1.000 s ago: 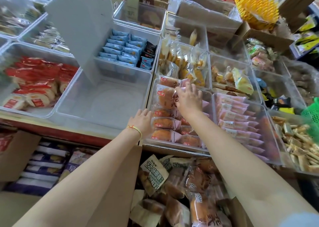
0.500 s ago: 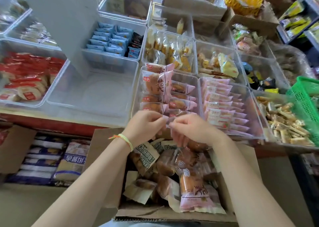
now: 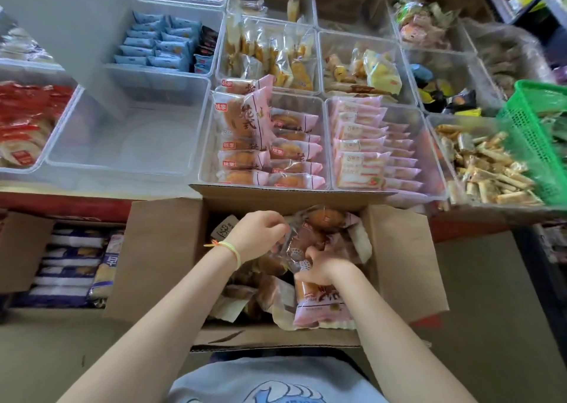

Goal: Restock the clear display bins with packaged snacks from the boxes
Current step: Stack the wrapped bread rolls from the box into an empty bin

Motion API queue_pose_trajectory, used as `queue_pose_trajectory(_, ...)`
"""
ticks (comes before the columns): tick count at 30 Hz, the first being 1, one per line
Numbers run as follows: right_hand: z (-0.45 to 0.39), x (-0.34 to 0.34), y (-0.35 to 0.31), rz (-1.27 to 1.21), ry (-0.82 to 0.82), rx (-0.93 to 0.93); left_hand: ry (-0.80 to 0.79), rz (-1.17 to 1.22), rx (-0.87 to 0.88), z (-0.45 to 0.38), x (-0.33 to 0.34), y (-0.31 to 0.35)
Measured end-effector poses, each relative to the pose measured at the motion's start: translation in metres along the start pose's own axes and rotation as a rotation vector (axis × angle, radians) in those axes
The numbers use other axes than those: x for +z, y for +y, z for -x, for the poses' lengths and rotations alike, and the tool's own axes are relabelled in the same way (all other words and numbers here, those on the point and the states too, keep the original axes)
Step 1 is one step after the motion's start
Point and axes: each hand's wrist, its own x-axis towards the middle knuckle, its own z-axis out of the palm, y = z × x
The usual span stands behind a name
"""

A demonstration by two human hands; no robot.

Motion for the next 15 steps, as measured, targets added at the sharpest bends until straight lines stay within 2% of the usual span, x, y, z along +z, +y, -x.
queue_pose_trajectory(2, -0.002, 0.009, 0.000, -0.046, 0.012, -0.006, -0.008, 0.000, -0.011, 0.000, 0.007, 0.006)
queue_pose_trajectory(6, -0.005, 0.023, -0.005, -0.066, 0.138, 0.014, -0.023, 0.012, -0.012, 0.002, 0.020, 0.011)
queue_pose_trajectory(9, 0.012, 0.009, -0.003, -0.138, 0.159, -0.074, -0.004, -0.010, -0.033, 0.002, 0.023, 0.006)
queue_pose_trajectory(13, 0.053, -0.026, 0.002, -0.391, 0.294, -0.235, 0.166, -0.021, -0.034, 0.005, 0.019, 0.000)
queue_pose_trajectory(15, 0.075, -0.045, 0.001, -0.445, 0.392, -0.287, 0.236, 0.178, -0.065, 0.012, 0.013, 0.005)
